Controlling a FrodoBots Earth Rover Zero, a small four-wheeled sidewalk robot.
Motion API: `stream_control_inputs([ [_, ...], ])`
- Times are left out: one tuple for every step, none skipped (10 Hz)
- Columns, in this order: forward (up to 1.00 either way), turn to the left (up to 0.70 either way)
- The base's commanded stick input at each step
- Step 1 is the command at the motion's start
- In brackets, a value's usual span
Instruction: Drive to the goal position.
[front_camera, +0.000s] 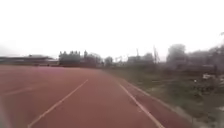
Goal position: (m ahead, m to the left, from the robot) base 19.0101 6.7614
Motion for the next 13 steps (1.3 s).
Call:
stream_control_inputs([
  [0.7, 0.0],
  [0.7, 0.0],
  [0.7, 0.0],
  [0.7, 0.0],
  [0.7, 0.0],
  [0.7, 0.0],
  [0.7, 0.0],
  [0.7, 0.0],
  [0.7, 0.0],
  [0.7, 0.0],
  [0.7, 0.0],
  [0.7, 0.0],
  [0.7, 0.0],
])
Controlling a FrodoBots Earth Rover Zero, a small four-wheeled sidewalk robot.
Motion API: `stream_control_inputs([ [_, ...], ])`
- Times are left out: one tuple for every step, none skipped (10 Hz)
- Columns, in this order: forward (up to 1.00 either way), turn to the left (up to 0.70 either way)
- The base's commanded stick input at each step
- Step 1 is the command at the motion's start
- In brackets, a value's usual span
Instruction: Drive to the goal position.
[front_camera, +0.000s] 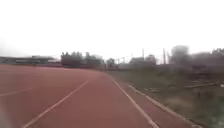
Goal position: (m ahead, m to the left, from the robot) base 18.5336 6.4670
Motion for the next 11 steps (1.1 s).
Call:
stream_control_inputs([
  [0.7, 0.0],
  [0.7, 0.0],
  [0.7, 0.0],
  [0.7, 0.0],
  [0.7, 0.0],
  [0.7, 0.0],
  [0.7, 0.0],
  [0.7, 0.02],
  [0.7, 0.05],
  [0.7, 0.17],
  [0.7, 0.09],
])
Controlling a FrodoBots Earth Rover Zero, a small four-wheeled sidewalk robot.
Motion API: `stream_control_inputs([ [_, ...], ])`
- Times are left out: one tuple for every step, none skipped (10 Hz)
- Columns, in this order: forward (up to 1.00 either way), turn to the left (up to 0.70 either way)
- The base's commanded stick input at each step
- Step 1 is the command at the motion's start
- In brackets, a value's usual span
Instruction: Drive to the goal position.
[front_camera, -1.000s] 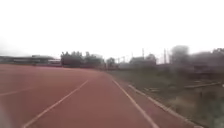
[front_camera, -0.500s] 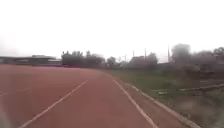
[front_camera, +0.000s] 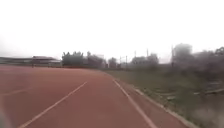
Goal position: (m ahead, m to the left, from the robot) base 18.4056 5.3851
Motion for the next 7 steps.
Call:
stream_control_inputs([
  [0.7, 0.11],
  [0.7, 0.16],
  [0.7, 0.09],
  [0.7, 0.12],
  [0.7, 0.05],
  [0.7, 0.06],
  [0.7, 0.11],
])
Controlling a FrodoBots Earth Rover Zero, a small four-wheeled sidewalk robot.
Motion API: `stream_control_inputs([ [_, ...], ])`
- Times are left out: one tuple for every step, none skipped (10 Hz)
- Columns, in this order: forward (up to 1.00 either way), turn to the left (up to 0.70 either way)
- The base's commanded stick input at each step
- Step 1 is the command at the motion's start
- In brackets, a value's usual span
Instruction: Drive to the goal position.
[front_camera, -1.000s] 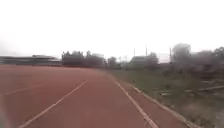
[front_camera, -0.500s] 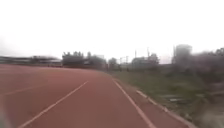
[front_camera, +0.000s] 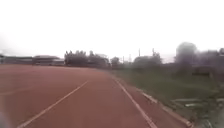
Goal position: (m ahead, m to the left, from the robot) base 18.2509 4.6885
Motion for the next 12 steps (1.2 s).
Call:
stream_control_inputs([
  [0.7, 0.06],
  [0.7, 0.18],
  [0.7, 0.27],
  [0.7, 0.14],
  [0.7, 0.13],
  [0.7, 0.15],
  [0.7, 0.15],
  [0.7, 0.13],
  [0.7, 0.04],
  [0.7, 0.01],
  [0.7, 0.04],
  [0.7, 0.08],
])
